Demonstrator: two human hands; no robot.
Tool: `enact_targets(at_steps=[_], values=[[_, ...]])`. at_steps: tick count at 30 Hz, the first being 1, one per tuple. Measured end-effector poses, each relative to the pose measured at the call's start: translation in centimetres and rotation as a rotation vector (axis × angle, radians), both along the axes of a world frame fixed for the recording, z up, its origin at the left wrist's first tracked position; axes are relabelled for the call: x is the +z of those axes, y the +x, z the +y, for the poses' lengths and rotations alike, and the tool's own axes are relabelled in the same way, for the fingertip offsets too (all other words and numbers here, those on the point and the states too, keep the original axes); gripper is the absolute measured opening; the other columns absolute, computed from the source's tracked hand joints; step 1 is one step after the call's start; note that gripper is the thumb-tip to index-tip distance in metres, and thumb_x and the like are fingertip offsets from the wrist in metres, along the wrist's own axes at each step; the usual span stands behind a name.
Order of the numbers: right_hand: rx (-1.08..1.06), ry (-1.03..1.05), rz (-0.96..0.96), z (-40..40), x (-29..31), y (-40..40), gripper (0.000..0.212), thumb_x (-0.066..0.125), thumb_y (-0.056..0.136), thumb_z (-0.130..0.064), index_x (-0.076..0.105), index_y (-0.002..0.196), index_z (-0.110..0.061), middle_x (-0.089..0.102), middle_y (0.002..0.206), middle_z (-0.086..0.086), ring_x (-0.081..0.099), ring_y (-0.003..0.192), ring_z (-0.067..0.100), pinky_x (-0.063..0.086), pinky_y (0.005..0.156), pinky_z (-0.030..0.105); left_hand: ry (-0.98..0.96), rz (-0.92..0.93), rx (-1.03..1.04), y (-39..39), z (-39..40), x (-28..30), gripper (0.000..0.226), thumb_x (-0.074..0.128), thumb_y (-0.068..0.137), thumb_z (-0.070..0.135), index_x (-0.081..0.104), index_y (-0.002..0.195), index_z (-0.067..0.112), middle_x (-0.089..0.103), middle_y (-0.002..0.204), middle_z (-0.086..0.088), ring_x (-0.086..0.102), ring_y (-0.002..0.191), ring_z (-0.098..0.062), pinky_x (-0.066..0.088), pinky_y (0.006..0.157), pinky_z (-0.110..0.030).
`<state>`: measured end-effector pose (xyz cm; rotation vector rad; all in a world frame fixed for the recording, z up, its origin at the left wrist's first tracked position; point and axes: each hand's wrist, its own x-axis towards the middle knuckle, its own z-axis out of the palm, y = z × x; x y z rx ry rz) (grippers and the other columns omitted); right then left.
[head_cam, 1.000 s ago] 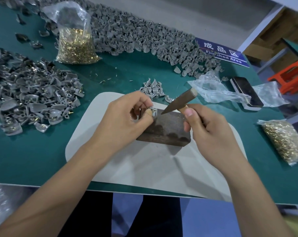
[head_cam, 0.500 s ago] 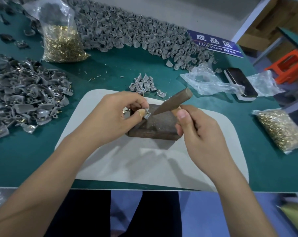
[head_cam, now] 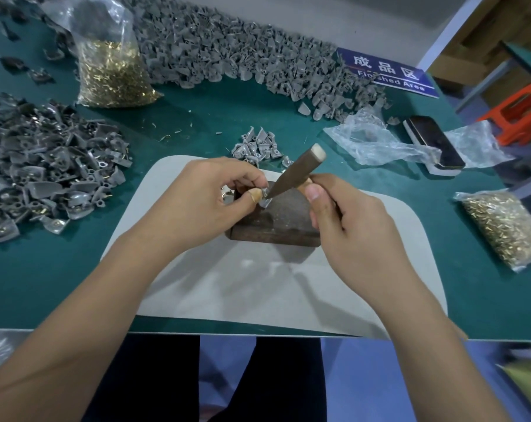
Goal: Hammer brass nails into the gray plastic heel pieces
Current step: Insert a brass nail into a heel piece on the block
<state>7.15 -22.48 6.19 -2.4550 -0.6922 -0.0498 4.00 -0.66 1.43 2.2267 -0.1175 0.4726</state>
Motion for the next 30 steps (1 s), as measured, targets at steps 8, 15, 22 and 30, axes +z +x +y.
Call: enact_targets(at_steps=[8,15,22,30], values=[[-0.025,-0.052,-0.061,-0.07,0.38,0.00,0.033,0.030,0.108,-0.050,0.059,0.107,-0.034,0.061,0.072,-0.007,0.058,0.068,0.022,0.048,0.061,0.044,-0.025,0.007,-0.002,0.01,0.02,-0.11,0.019,0.074,0.088,0.010,0.074,0.096,0.028,0.070,0.092,0.019,0.062,0.087,0.007,0.041,0.079,-0.003],[-0.028,-0.053,-0.068,0.34,0.19,-0.46,0.033,0.030,0.105,-0.051,0.059,0.109,-0.035,0.059,0.068,-0.007,0.055,0.065,0.021,0.042,0.057,0.038,-0.039,-0.004,0.000,0.01,-0.01,-0.11,0.019,0.074,0.087,0.006,0.076,0.097,0.023,0.070,0.092,0.019,0.063,0.087,0.006,0.041,0.079,-0.002],[-0.030,-0.102,-0.103,0.59,0.40,-0.56,0.037,0.029,0.104,-0.051,0.060,0.114,-0.033,0.047,0.061,-0.013,0.049,0.063,0.022,0.031,0.056,0.036,-0.042,0.005,-0.010,-0.04,-0.02,-0.14,0.019,0.073,0.088,0.006,0.075,0.095,0.023,0.071,0.091,0.014,0.063,0.087,0.003,0.041,0.079,-0.003],[-0.040,-0.105,-0.136,0.74,0.42,-0.65,0.037,0.030,0.105,-0.049,0.060,0.115,-0.031,0.048,0.062,-0.012,0.052,0.062,0.024,0.031,0.054,0.036,-0.024,0.019,-0.032,-0.03,-0.01,0.03,0.023,0.071,0.090,0.007,0.070,0.095,0.029,0.069,0.089,0.016,0.062,0.087,0.001,0.040,0.078,-0.004]])
